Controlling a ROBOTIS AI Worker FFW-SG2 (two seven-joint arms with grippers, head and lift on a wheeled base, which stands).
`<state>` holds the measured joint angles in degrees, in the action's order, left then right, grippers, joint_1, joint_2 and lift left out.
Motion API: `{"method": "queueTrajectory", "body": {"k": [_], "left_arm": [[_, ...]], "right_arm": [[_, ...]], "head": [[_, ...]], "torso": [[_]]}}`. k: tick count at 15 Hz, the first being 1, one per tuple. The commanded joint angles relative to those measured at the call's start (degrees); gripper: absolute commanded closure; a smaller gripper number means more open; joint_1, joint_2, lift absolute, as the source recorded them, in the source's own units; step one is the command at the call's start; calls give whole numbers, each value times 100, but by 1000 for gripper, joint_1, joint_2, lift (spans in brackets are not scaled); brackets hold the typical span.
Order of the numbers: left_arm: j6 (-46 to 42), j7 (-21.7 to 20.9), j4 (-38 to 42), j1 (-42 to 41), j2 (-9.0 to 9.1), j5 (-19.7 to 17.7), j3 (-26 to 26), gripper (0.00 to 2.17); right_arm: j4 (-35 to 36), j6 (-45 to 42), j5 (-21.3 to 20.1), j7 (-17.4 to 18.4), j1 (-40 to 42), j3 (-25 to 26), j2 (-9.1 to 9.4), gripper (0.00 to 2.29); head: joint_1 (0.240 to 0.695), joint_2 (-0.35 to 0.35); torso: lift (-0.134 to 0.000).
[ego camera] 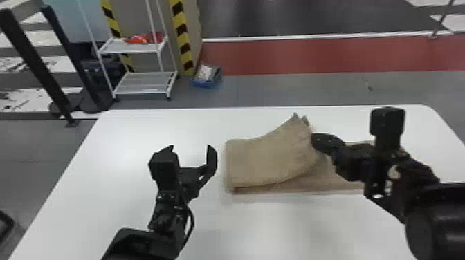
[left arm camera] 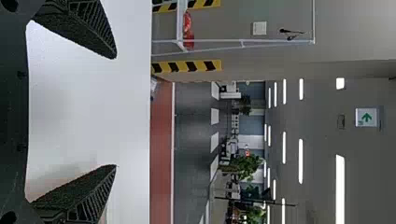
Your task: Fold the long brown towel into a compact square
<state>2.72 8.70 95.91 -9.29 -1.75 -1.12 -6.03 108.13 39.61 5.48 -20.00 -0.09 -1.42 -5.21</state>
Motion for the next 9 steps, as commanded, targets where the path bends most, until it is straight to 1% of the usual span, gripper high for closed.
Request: {"method": "queueTrajectory", "body": {"k": [1,2,3,4,6,7,8,9], "left_arm": [[-30,0,16,-11,-10,-20,14,33],[-30,0,33,-20,-10,-20,14,33],[-65,0,33,-29,-10,-29,14,33],[-82,0,24,-29,-10,-55,5,33],[-82,-9,7,-2,-1,-55,-65,33],[-65,0,7,15,-10,-46,-135,33],[-65,9,-2,24,8,-37,-144,33],[-65,9,-37,50,17,-37,-144,33]], "right_arm": [[656,254,296,-4,361,845,-279,1116],[727,324,498,-12,484,1161,-384,1116],[683,395,621,-56,580,1469,-463,1116],[472,377,577,-153,651,1531,-533,1116],[155,61,471,-223,695,1469,-542,1116],[138,43,489,-241,695,1434,-533,1116],[199,43,542,-320,695,1443,-525,1116],[296,78,586,-320,695,1487,-525,1116]], "head": [[695,69],[695,23],[695,-1],[695,-31],[695,-77],[695,-100],[695,-105],[695,-109]], "torso": [[-118],[-118],[-118],[-118],[-118],[-118],[-118],[-118]]}}
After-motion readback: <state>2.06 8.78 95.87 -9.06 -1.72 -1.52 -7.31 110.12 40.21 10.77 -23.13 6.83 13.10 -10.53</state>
